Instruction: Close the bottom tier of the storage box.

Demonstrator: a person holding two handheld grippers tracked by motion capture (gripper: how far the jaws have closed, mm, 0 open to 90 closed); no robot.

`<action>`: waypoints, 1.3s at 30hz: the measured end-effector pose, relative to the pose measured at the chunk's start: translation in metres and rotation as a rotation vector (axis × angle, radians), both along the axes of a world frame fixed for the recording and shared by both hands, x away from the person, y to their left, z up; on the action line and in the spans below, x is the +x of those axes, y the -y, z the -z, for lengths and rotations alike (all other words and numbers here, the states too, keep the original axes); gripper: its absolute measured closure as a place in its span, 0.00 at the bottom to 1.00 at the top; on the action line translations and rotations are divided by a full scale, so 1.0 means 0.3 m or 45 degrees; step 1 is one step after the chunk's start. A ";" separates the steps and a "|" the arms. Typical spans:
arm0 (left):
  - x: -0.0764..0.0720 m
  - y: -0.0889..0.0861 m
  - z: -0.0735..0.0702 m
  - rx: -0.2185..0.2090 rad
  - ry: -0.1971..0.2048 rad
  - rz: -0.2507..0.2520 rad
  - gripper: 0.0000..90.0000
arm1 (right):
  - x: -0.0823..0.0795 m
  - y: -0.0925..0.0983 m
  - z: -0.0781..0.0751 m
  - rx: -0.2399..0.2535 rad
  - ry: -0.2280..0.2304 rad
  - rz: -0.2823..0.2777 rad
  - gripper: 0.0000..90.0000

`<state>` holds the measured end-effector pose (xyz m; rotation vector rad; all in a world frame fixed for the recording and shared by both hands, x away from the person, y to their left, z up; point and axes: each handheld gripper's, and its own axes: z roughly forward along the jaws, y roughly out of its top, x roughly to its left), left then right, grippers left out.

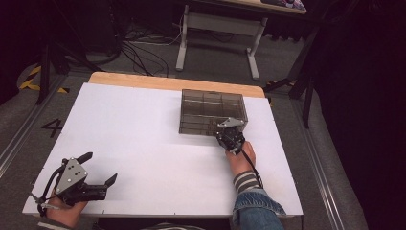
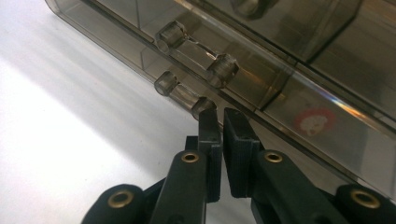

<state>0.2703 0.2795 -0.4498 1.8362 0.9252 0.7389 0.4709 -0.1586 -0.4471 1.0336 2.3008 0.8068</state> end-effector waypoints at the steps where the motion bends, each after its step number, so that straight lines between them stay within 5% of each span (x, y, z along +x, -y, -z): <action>1: 0.000 0.000 0.000 -0.001 0.000 0.000 0.00 | -0.003 0.002 -0.004 0.007 -0.003 0.002 0.95; 16: 0.001 -0.004 -0.002 -0.006 0.009 0.002 0.00 | -0.070 0.018 -0.098 0.134 0.021 -0.092 0.86; 30: 0.002 -0.002 -0.002 -0.012 0.004 0.004 0.00 | -0.119 -0.004 -0.152 0.170 0.066 -0.190 0.79; 39: 0.008 0.002 -0.001 -0.015 0.009 0.009 0.00 | -0.172 -0.005 -0.199 0.195 0.134 -0.285 0.57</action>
